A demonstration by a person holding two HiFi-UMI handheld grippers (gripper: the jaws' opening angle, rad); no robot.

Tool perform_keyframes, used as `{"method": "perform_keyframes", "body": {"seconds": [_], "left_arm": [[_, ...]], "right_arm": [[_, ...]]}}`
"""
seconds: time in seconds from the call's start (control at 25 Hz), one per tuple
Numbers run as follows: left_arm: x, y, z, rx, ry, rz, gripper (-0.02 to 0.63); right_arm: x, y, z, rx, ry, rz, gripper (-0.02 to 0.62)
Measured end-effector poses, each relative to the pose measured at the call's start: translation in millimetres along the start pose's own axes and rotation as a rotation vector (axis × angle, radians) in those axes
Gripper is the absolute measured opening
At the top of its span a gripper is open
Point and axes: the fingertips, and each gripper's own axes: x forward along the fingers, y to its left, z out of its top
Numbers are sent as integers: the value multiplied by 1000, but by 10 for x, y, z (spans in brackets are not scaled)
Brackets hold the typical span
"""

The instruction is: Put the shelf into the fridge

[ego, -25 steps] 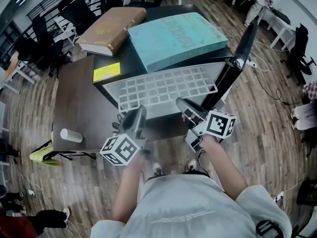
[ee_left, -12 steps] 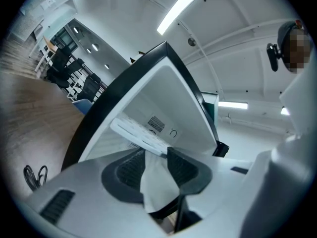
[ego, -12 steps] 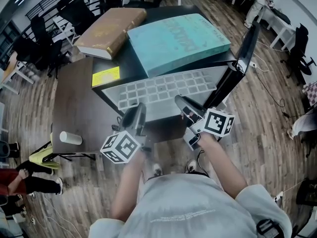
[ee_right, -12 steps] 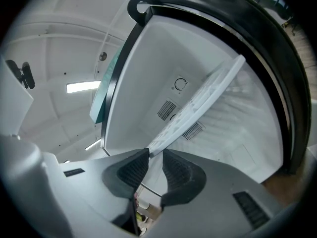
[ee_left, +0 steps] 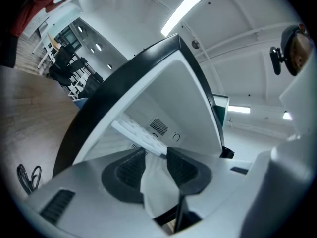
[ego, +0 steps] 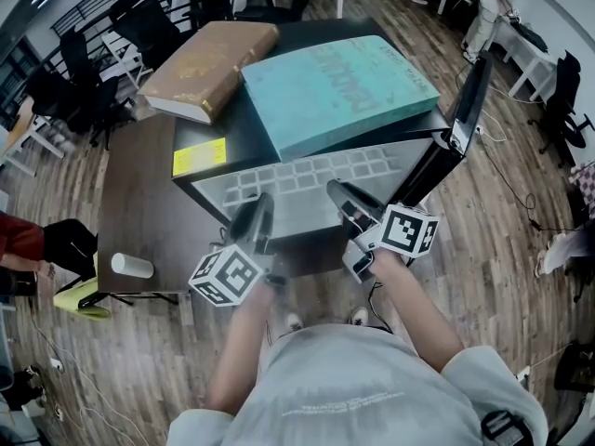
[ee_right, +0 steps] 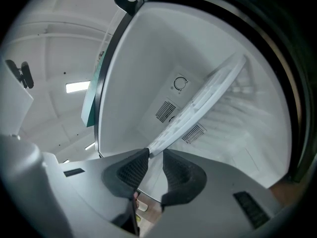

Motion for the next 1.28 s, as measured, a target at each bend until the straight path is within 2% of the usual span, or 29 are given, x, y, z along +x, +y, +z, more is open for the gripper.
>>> {"method": "perform_keyframes", "body": {"seconds": [0.72, 1.04, 1.28], "left_arm": [[259, 113, 112, -43, -27, 33, 118], [275, 120, 123, -27, -48, 42, 120], [277, 129, 114, 30, -10, 49, 120]], "right_arm": [[236, -119, 162, -8, -34, -23, 104], [258, -125, 173, -26, -41, -26, 109], [219, -148, 174, -73, -44, -80, 106]]}}
